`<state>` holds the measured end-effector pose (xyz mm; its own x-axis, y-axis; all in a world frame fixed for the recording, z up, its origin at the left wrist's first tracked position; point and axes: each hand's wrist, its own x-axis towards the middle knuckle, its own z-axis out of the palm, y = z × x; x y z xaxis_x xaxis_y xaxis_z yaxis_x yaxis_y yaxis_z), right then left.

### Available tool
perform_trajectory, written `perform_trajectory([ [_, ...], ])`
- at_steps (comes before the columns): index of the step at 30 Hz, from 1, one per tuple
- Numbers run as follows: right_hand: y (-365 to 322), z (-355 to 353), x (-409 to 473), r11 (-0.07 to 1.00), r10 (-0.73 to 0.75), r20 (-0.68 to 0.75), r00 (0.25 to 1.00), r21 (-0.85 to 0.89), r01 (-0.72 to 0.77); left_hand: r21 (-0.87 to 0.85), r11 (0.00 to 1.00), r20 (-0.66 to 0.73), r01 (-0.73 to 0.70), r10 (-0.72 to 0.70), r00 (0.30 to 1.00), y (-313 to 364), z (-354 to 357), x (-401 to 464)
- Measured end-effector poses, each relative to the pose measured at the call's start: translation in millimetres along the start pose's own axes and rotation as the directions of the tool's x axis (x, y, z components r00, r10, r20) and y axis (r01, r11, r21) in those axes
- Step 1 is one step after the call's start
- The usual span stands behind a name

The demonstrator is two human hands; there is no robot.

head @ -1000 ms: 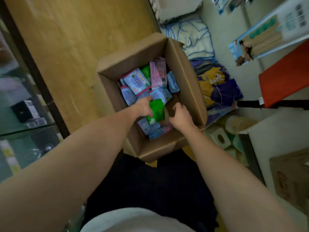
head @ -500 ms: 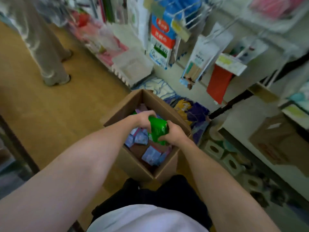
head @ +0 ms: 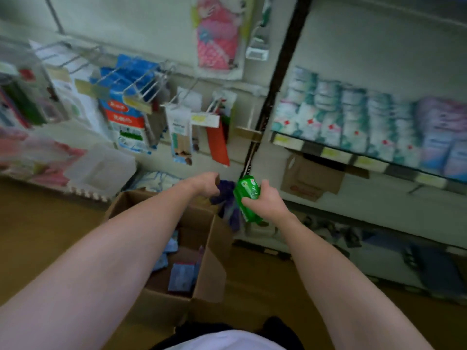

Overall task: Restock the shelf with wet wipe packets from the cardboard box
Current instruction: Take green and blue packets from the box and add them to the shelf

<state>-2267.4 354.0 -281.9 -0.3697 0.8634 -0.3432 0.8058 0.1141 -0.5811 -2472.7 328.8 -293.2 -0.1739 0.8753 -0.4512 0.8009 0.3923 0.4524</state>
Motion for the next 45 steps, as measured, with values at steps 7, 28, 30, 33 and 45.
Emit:
perform_trajectory([
  [7,85,-115,-22,0.992,0.124,-0.192,0.974,0.019,-0.122,0.259,0.942,0.027,-0.214,0.214,0.976,164,7,12],
  [28,335,-411,-81,0.892,0.41,-0.37,0.834,0.354,-0.281,0.555,0.675,0.057,-0.487,0.553,0.831,573,102,40],
  [30,351,-428,-73,0.865,0.44,-0.347,0.828,0.413,-0.287,0.544,0.657,0.103,-0.521,0.564,0.819,598,107,55],
  [33,372,-458,-61,0.832,0.487,-0.339,0.805,0.461,-0.309,0.579,0.602,0.145,-0.55,0.588,0.796,642,113,84],
  [45,458,-592,-7,0.772,0.628,-0.488,0.606,0.489,-0.406,0.444,0.448,0.049,-0.776,0.853,0.52,805,128,183],
])
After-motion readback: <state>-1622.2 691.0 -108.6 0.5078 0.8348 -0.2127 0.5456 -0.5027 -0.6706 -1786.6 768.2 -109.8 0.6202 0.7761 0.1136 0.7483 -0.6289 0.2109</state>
